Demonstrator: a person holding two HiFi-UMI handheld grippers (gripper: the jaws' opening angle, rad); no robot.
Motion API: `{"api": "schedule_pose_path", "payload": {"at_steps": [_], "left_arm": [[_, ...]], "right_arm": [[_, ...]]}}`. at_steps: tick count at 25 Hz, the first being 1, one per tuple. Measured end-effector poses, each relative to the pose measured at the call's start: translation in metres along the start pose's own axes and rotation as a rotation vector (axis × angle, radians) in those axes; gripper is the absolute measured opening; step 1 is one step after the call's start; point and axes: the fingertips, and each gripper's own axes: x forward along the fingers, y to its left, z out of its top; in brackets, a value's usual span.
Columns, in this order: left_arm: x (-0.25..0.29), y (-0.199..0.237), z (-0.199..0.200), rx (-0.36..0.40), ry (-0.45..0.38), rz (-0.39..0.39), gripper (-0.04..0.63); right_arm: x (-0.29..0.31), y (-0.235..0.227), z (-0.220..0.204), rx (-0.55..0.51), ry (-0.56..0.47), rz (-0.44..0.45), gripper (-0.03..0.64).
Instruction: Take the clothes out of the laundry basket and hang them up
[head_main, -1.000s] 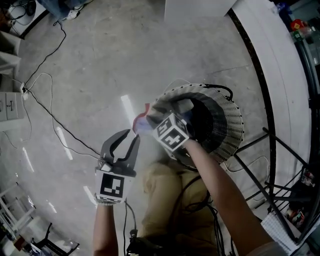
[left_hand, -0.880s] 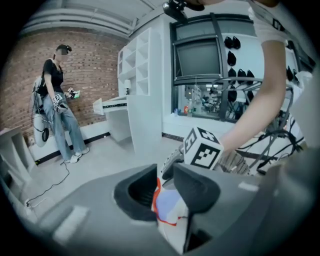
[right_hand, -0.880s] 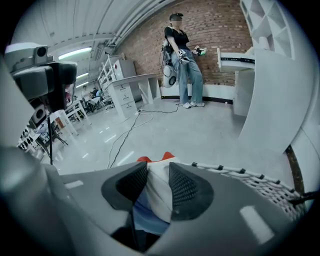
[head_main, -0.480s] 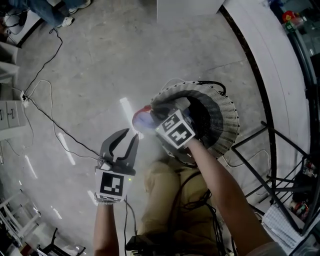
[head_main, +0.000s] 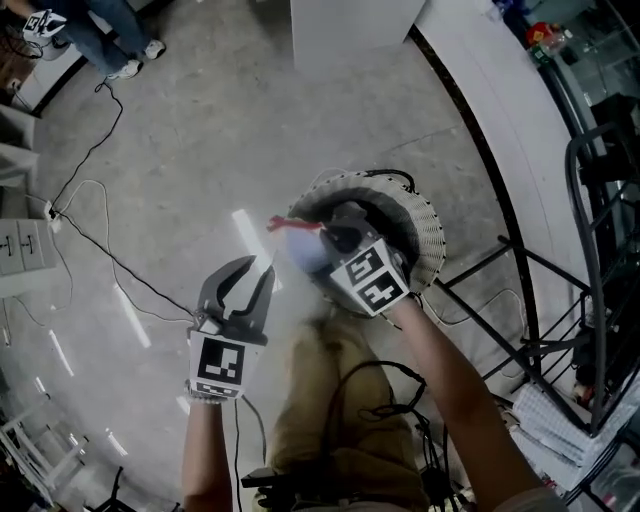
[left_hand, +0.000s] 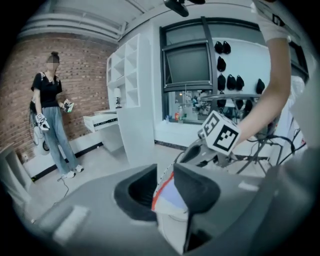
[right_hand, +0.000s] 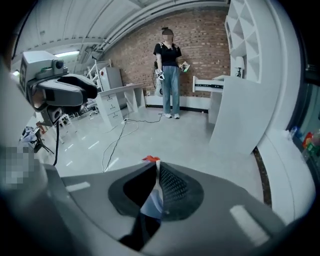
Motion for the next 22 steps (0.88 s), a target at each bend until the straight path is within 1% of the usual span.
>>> {"api": "schedule_pose_path", "payload": {"at_steps": [8, 11, 17, 22], "left_arm": [[-0.036, -0.015, 0.062, 0.058, -0.020, -0.059, 0.097], [-0.045, -0.024, 0.085, 0.098, -0.027, -0.092, 0.103], [-0.048, -0.053, 0.131, 0.195, -0.070, -0.194, 0.118], [-0.047, -0.086, 0.169, 0.267, -0.105, -0.286, 0.123]], "right_arm": [[-0.104, 0.001, 0.043, -0.020, -0.053, -0.120, 0.023], [-0.144, 0.003, 0.061, -0.039, -0.080, -0.165, 0.023], [-0.223, 0.004, 0.090, -0.077, -0.135, -0.288, 0.023], [-0.283, 0.009, 0.108, -0.093, -0.175, -0.367, 0.023]]}}
